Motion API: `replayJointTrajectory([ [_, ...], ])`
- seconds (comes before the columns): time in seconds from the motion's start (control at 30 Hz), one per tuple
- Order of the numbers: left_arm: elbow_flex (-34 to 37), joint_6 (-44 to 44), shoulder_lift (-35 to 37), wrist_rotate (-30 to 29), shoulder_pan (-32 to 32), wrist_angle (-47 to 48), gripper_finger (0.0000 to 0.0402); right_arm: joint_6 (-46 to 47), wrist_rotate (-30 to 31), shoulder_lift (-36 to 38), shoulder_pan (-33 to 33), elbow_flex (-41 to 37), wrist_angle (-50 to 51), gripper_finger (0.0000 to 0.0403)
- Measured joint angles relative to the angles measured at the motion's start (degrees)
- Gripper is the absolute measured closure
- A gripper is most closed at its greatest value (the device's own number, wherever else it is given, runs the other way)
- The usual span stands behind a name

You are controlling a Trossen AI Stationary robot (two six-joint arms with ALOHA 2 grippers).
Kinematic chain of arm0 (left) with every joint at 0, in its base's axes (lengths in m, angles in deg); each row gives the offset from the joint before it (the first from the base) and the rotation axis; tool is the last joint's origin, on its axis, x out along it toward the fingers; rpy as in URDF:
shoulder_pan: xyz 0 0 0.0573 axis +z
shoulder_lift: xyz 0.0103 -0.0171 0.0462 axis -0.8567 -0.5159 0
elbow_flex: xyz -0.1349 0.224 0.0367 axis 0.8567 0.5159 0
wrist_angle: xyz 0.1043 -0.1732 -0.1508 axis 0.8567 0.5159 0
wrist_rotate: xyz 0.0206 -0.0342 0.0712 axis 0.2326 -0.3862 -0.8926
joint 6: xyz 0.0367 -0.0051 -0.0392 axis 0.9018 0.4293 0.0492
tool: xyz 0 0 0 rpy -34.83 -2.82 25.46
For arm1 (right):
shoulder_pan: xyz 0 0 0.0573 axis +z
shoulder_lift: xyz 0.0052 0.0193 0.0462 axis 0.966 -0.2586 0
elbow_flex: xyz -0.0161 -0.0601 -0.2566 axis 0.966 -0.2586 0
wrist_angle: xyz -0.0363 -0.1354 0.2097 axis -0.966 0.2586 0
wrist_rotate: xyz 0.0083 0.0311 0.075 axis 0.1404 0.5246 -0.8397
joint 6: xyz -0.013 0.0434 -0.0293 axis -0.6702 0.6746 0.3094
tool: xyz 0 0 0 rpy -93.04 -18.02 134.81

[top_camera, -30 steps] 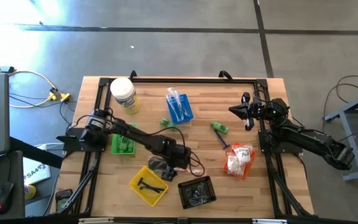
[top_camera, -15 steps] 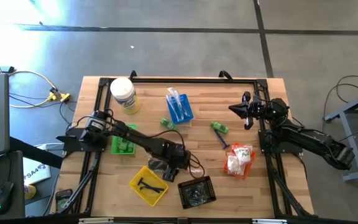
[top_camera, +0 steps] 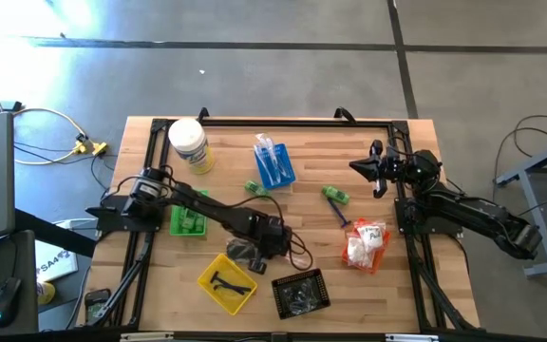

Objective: Pick & Place Travel size toiletries
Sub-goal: Put the red toothbrush into the blue bin

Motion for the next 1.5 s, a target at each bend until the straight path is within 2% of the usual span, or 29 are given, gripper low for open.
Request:
replayJointTrajectory([
  [0.2, 0.31, 2.87, 6.30, -0.72, -0.11, 3.29, 0.0391, -0.05, -0.05, 0.00, 0.87, 0.00, 0.46, 0.0401],
  [0.53, 0.04, 5.39, 16.46, -8.05, 1.50, 3.60, 0.0375, -0.15, -0.05, 0.00, 3.38, 0.00, 0.81, 0.0401],
  [0.77, 0.04, 10.69, 21.30, -12.64, 6.74, 5.47, 0.0389, -0.17, 0.07, 0.00, 5.20, 0.00, 1.52, 0.0401],
  [1.03, 0.11, 12.43, 23.13, -10.81, 15.51, 5.75, 0.0385, -0.52, 0.15, 0.00, 7.53, 0.00, 2.89, 0.0401],
  [1.2, 3.51, 8.24, 23.28, -4.47, 21.14, -3.80, 0.0385, -1.68, 0.37, -0.02, 8.63, 0.00, 3.45, 0.0401],
  [1.37, 12.12, -1.88, 23.28, 0.91, 27.04, -19.96, 0.0385, -1.70, 1.68, -0.02, 8.90, 0.00, 3.69, 0.0401],
  [1.5, 21.23, -15.22, 23.26, -0.87, 30.20, -35.73, 0.0385, -1.70, 1.68, -0.02, 8.90, 0.00, 4.02, 0.0401],
])
